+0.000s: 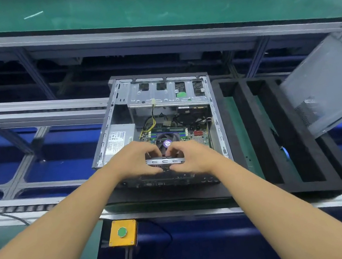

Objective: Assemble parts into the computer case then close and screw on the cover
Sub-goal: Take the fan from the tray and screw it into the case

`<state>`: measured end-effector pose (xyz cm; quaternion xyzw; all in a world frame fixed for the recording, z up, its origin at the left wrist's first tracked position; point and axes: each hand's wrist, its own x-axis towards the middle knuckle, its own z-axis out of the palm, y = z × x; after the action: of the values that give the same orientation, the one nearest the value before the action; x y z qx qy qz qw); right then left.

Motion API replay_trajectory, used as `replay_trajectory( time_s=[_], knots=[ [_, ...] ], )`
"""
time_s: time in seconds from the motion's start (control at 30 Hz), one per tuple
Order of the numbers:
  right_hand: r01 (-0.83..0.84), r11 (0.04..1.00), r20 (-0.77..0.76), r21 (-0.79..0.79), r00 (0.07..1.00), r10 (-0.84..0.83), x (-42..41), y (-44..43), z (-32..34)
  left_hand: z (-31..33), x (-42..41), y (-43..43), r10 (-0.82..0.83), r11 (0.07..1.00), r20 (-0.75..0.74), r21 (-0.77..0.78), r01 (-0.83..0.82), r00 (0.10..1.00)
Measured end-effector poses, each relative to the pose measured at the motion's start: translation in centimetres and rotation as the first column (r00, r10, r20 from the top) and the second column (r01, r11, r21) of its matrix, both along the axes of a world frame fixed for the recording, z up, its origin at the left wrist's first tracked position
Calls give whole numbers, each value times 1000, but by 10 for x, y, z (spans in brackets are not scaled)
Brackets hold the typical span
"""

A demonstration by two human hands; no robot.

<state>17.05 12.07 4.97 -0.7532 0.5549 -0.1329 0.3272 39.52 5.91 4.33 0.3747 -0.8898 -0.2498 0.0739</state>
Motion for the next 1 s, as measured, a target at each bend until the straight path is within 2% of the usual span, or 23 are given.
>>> replay_trajectory(
  time_s=[0.1,0.37,0.7,1.0],
  knots=[
    [9,1000,-52,-22,999,-10,2,1,-2,-1,-1,3,36,999,-4,5,-36,999],
    [39,998,-61,-47,997,-42,6,1,-8,-2,-3,2,65,998,11,-14,-65,998],
    [63,997,20,36,998,-64,4,-2,2,2,-1,2,38,999,31,-27,-37,999],
    [63,995,-39,77,997,-60,7,-4,5,-2,0,6,-73,964,157,-241,110,985]
  ],
)
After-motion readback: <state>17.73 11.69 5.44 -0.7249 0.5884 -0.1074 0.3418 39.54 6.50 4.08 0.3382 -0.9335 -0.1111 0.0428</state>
